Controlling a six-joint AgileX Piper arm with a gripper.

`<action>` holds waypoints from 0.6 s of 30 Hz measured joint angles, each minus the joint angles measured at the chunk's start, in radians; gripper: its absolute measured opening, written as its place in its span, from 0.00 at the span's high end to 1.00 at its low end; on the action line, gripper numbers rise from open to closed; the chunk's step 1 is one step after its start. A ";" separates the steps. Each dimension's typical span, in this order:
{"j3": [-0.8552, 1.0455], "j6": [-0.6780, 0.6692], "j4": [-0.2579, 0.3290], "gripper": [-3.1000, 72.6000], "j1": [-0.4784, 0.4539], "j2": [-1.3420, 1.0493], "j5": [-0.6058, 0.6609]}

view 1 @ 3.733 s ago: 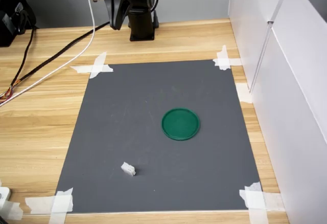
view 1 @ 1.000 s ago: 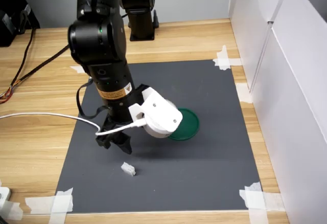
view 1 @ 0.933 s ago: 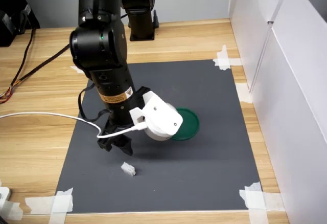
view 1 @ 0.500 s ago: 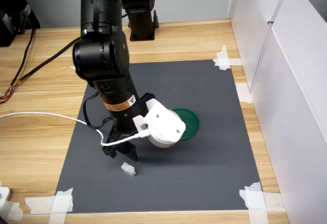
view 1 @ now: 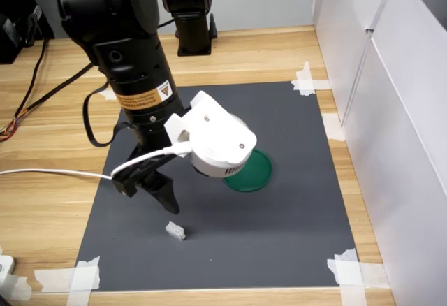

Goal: Grasp a white terminal and put it in the green lid.

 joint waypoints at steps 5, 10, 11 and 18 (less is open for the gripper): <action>-0.008 -0.001 -0.001 0.04 -0.030 0.000 -0.011; -0.008 -0.009 -0.004 0.04 -0.076 0.015 -0.030; -0.008 -0.021 -0.007 0.04 -0.079 0.023 -0.030; -0.008 -0.080 -0.010 0.04 -0.074 0.085 -0.029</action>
